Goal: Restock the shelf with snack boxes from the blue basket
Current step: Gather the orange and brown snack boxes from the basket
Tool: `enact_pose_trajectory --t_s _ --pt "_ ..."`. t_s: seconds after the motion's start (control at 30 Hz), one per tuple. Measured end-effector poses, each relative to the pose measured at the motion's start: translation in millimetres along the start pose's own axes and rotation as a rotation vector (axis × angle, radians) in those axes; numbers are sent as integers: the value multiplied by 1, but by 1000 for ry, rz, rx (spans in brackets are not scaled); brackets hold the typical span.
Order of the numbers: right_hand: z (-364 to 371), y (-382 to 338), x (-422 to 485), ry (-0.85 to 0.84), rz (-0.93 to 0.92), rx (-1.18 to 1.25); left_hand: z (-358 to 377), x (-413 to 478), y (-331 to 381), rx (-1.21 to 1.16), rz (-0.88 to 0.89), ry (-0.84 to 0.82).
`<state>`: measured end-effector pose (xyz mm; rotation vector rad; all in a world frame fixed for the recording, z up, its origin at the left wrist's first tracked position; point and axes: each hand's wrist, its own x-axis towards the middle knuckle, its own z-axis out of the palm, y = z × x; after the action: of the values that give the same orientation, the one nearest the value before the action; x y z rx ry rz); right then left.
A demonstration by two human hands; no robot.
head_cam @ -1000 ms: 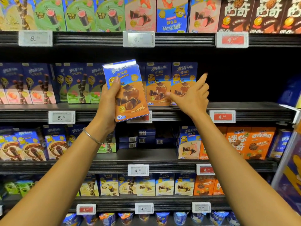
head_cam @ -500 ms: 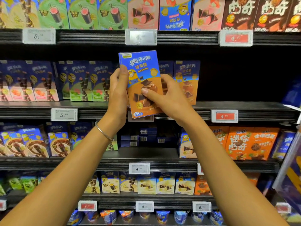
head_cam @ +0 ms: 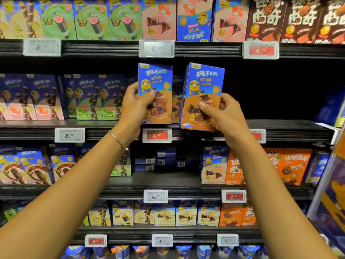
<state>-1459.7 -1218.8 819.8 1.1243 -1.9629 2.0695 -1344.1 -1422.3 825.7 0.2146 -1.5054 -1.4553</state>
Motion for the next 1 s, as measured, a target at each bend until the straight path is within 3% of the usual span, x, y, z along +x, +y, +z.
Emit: enact_pose_trajectory --t_s 0.27,0.43,0.63,1.0 --pt "-10 17 3 36 29 -45 8 0 -12 87 -55 -95" --pt "-10 27 5 53 35 -66 9 2 -11 218 35 -121" --pt "-9 28 13 92 -10 -93 3 3 -10 491 155 -12" --pt "12 36 34 201 -84 -317 4 5 -26 603 182 94"
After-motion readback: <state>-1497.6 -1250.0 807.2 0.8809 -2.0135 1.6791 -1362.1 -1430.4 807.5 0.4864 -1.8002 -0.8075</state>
